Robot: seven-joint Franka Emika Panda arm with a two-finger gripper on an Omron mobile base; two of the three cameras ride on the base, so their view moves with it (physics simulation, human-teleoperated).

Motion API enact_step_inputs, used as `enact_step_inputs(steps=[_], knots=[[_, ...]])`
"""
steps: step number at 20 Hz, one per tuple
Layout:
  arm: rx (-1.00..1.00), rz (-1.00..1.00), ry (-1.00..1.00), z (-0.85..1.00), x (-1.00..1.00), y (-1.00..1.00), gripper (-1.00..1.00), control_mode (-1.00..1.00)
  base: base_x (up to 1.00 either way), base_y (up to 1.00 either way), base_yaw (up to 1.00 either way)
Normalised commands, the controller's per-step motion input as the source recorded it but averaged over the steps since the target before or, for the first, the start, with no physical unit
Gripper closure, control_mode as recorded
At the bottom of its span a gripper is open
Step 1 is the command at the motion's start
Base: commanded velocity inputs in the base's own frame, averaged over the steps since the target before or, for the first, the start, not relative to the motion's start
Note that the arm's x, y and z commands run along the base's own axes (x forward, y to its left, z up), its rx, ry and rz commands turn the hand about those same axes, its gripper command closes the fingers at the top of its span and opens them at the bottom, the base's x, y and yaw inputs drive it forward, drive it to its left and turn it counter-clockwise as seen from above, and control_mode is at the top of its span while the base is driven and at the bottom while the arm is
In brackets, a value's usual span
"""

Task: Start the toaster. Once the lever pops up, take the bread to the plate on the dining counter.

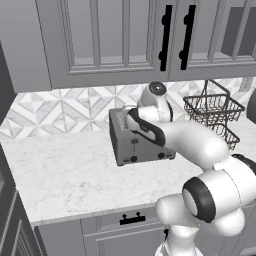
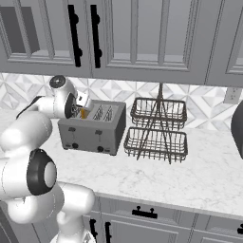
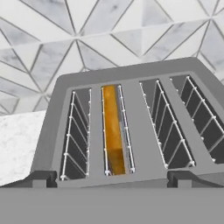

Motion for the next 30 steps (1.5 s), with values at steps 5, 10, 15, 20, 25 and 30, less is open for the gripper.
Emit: enact_step_inputs(steps=[5, 10, 15, 20, 25, 30], knots=[[-0.06, 0.0, 0.0, -0.04, 0.17, 0.0, -1.0, -1.0, 0.0, 0.0, 0.0], [-0.03, 0.0, 0.0, -0.01, 0.08, 0.0, -1.0, -1.0, 0.0, 0.0, 0.0], [0.0, 0.0, 0.0, -0.16, 0.15, 0.0, -1.0, -1.0, 0.0, 0.0, 0.0], [0.0, 0.0, 0.0, -0.26, 0.16, 0.0, -1.0, -1.0, 0.0, 0.0, 0.0], [0.0, 0.0, 0.0, -0.2, 0.18, 0.0, -1.0, -1.0, 0.0, 0.0, 0.0], [0.0, 0.0, 0.0, -0.14, 0.25, 0.0, -1.0, -1.0, 0.0, 0.0, 0.0]])
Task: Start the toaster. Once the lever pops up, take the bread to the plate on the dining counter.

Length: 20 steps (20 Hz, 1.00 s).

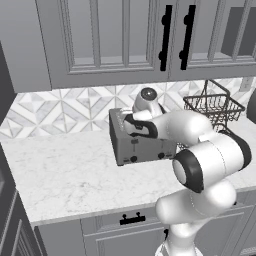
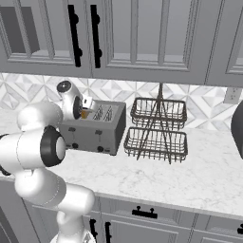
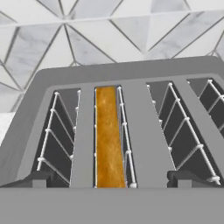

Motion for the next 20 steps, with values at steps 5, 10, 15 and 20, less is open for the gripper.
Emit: enact_step_inputs(steps=[5, 10, 15, 20], knots=[[0.0, 0.0, 0.0, -0.05, 0.09, 0.0, -1.0, -1.0, 0.0, 0.0, 0.0], [0.0, 0.0, 0.0, 0.0, 0.0, 0.0, 1.0, -1.0, 0.0, 0.0, 0.0], [0.0, 0.0, 0.0, 0.0, 0.0, 0.0, 1.0, -1.0, 0.0, 0.0, 0.0], [0.0, 0.0, -0.02, 0.0, -0.01, 0.0, 1.0, -1.0, 0.0, 0.0, 0.0]])
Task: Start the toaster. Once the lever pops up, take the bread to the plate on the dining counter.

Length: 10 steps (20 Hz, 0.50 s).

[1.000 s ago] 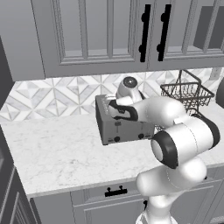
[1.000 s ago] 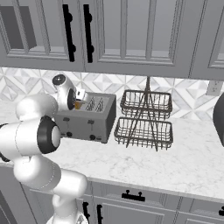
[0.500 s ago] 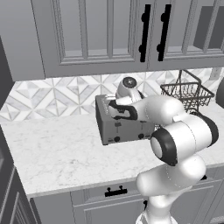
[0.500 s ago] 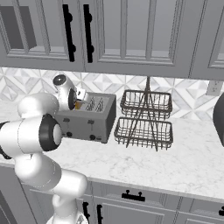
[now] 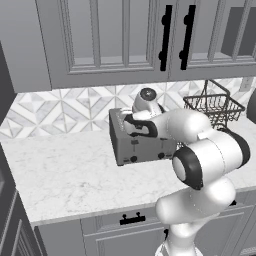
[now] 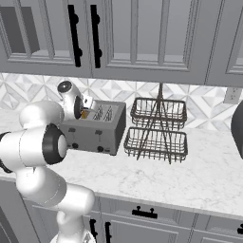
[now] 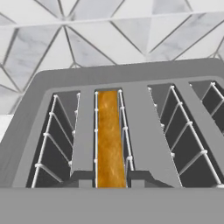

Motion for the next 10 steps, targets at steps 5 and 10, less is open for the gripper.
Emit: enact_step_inputs(steps=[5, 10], knots=[[-0.06, 0.0, -0.1, 0.11, -0.12, 0.09, 1.0, -1.0, 0.0, 0.0, 0.0], [-0.08, 0.0, -0.2, 0.29, -0.16, 0.1, 1.0, -1.0, 0.0, 0.0, 0.0]])
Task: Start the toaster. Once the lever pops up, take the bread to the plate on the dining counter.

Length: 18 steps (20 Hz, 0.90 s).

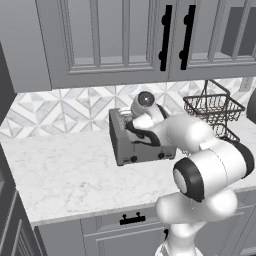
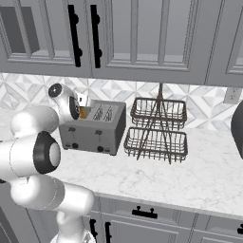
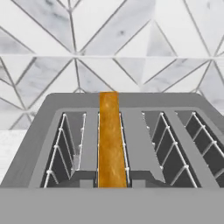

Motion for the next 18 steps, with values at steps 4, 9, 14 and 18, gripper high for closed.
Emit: enact_step_inputs(steps=[4, 9, 14, 18], knots=[[-0.03, 0.0, -0.15, 0.35, -0.21, 0.08, 1.0, -1.0, 0.0, 0.0, 0.0], [0.0, 0.0, -0.15, 0.4, -0.38, 0.09, 1.0, -1.0, 0.0, 0.0, 0.0], [0.0, 0.0, -0.11, 0.48, -0.45, 0.13, 1.0, -1.0, 0.0, 0.0, 0.0], [0.04, 0.0, -0.04, 0.65, -0.54, 0.06, 1.0, -1.0, 0.0, 0.0, 0.0]])
